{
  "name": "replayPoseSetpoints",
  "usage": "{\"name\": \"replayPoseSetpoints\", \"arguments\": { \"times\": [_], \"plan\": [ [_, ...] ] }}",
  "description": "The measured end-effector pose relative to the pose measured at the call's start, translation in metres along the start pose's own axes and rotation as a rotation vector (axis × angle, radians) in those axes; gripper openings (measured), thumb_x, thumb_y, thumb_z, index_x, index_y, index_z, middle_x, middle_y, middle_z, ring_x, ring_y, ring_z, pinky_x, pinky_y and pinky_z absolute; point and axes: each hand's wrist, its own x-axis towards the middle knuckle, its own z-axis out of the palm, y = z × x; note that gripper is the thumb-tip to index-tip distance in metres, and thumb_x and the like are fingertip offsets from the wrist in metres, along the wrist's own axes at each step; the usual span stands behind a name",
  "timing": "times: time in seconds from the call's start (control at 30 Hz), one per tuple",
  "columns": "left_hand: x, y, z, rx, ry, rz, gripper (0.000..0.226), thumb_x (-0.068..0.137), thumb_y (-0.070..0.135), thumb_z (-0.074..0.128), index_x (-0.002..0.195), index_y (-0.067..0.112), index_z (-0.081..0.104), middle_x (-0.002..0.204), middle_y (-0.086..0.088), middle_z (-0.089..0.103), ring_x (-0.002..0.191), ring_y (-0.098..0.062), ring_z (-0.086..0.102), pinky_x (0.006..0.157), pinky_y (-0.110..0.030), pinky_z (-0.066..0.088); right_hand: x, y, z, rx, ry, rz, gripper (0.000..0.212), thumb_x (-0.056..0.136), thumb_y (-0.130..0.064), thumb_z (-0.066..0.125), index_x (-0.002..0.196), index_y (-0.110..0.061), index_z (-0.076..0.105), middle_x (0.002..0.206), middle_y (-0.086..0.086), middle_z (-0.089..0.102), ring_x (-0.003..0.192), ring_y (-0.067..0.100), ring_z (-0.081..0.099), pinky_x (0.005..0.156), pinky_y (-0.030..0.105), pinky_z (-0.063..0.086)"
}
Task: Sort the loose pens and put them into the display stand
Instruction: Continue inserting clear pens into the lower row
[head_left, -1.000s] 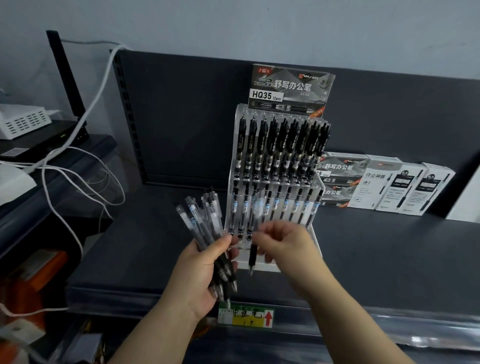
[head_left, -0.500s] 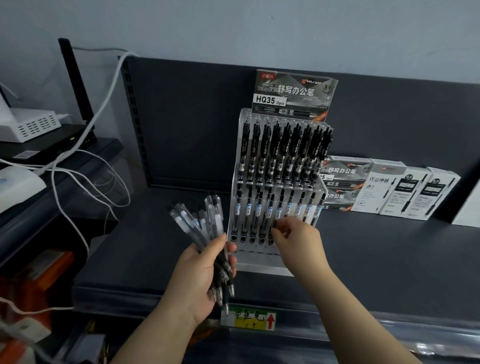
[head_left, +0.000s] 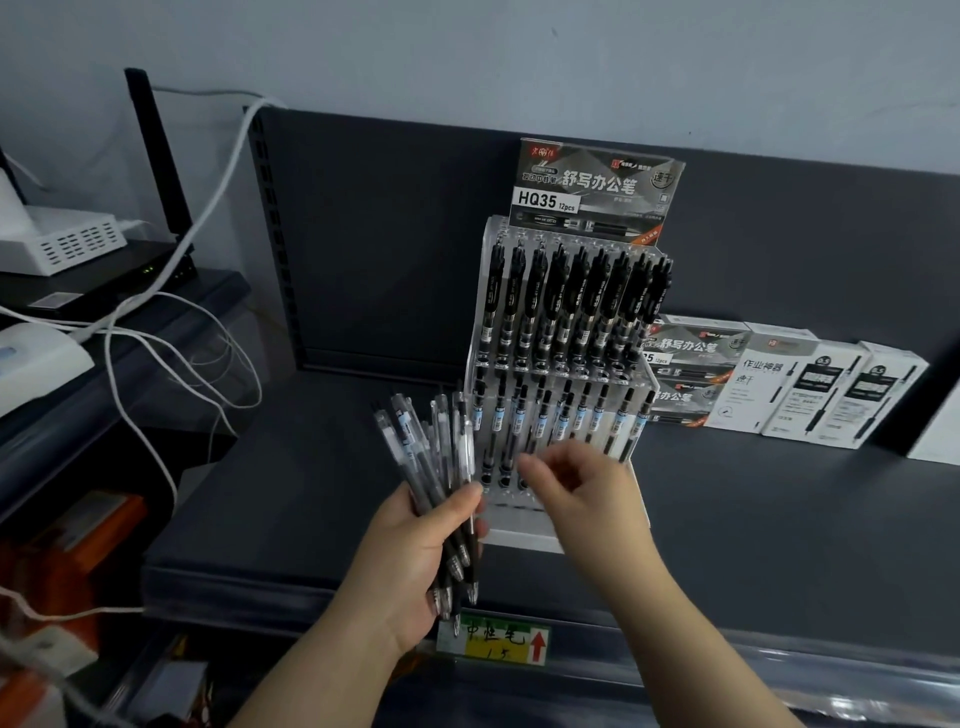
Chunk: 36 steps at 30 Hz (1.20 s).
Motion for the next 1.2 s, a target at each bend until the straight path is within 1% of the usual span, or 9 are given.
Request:
{"name": "replayPoseSetpoints", "arguments": {
  "times": [0.07,0.13,0.33,0.6,0.73,0.83,0.9,1.03,1.2],
  "plan": [
    [-0.001,-0.002,0.005,0.053,-0.038,0.029,0.031,0.07,0.017,0.07,0.1,0.01,0.067,0.085,-0.006,0.073,0.081,-0.021,0.066,0.073,-0.034,0.051,-0.008,-0.012,0.005,0.11,-0.18,0.008,0.016,0.082,-0.035,0.066,0.075,-0.021,0.064,0.056,-0.008,0.056,0.047,-0.002,0.046,0.048,0.012,0.041],
    [-0.002,-0.003,0.009,0.095,-0.069,0.047,0.029,0.075,0.011,0.069,0.104,0.012,0.067,0.094,-0.007,0.074,0.09,-0.024,0.067,0.081,-0.036,0.052,-0.008,-0.014,0.009,0.21,-0.227,0.057,0.016,0.08,-0.031,0.07,0.074,-0.017,0.066,0.058,-0.007,0.058,0.053,0.001,0.05,0.054,0.016,0.046],
    [-0.002,-0.007,0.011,0.136,-0.043,0.03,0.025,0.081,-0.001,0.066,0.1,0.015,0.068,0.084,-0.006,0.072,0.081,-0.022,0.065,0.073,-0.032,0.05,-0.002,-0.003,0.002,0.37,-0.223,0.2,0.022,0.085,-0.021,0.067,0.07,-0.005,0.064,0.052,0.0,0.048,0.048,0.011,0.039,0.05,0.024,0.036],
    [-0.003,-0.008,0.021,0.127,-0.02,0.065,0.022,0.081,0.002,0.066,0.1,0.014,0.068,0.084,-0.004,0.074,0.081,-0.017,0.069,0.076,-0.031,0.051,-0.006,-0.002,-0.002,0.424,-0.138,0.172,0.005,0.083,-0.012,0.068,0.087,-0.014,0.065,0.072,0.005,0.065,0.063,0.011,0.058,0.06,0.021,0.049],
    [0.003,-0.007,0.018,0.069,0.046,0.036,0.013,0.085,0.004,0.063,0.095,0.011,0.066,0.08,-0.005,0.073,0.076,-0.018,0.068,0.065,-0.032,0.052,0.002,0.0,-0.025,0.347,0.033,0.109,0.004,0.085,-0.016,0.066,0.088,-0.018,0.068,0.075,0.009,0.067,0.062,0.01,0.057,0.061,0.022,0.05],
    [0.004,-0.007,0.017,0.071,0.065,0.042,0.008,0.087,0.003,0.059,0.092,0.007,0.065,0.073,-0.004,0.07,0.071,-0.016,0.065,0.064,-0.031,0.051,0.015,0.007,-0.04,0.113,0.225,-0.007,0.01,0.086,-0.022,0.066,0.092,-0.014,0.065,0.064,-0.01,0.059,0.053,-0.005,0.05,0.054,0.007,0.04],
    [0.005,-0.009,0.018,0.079,0.073,0.053,0.008,0.087,0.003,0.058,0.09,0.006,0.065,0.073,-0.005,0.069,0.069,-0.016,0.064,0.063,-0.031,0.051,0.021,0.011,-0.044,-0.031,0.301,-0.065,0.018,0.086,-0.023,0.066,0.101,-0.013,0.066,0.07,-0.018,0.059,0.06,-0.009,0.054,0.057,0.0,0.038],
    [0.005,-0.012,0.023,0.1,0.083,0.088,0.008,0.087,0.003,0.058,0.09,0.008,0.064,0.072,-0.002,0.071,0.066,-0.013,0.064,0.063,-0.032,0.051,0.029,0.017,-0.042,-0.066,0.269,-0.084,0.023,0.087,-0.022,0.065,0.108,-0.015,0.064,0.078,-0.024,0.057,0.073,-0.012,0.054,0.062,-0.001,0.041],
    [0.004,-0.014,0.029,0.107,0.12,0.126,0.008,0.088,0.002,0.058,0.092,0.005,0.063,0.07,-0.001,0.071,0.061,-0.01,0.064,0.063,-0.031,0.052,0.037,0.03,-0.033,-0.156,0.154,-0.063,0.02,0.087,-0.024,0.065,0.103,-0.012,0.066,0.075,-0.019,0.057,0.07,-0.006,0.055,0.058,0.0,0.04]
  ]
}}
